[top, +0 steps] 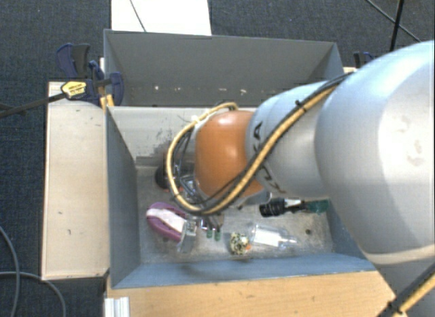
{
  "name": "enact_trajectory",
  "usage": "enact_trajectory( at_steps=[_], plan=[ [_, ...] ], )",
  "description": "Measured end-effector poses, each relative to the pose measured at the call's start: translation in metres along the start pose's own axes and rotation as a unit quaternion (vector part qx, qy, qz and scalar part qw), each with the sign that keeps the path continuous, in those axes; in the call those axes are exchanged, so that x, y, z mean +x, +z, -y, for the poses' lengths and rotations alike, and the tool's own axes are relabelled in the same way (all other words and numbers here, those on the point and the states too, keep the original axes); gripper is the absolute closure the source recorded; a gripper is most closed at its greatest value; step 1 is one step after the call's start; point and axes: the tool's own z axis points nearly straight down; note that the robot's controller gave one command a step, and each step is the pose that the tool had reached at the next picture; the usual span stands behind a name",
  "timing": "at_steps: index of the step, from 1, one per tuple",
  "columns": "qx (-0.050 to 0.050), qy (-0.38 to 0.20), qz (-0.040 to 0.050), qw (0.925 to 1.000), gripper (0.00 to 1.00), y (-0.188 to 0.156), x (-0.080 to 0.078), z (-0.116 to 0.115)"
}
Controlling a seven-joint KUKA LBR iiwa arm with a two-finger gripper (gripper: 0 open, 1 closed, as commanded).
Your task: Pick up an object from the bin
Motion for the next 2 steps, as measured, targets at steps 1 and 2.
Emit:
enact_trajectory(
  at_steps=[1,2],
  plan=[
    [-0.001,-0.019,0.0019,0.9998,0.0,0.001,0.008,-0.017],
    [-0.002,0.03,0.0028,0.9995,0.0,0.03,0.007,-0.01]
  ],
)
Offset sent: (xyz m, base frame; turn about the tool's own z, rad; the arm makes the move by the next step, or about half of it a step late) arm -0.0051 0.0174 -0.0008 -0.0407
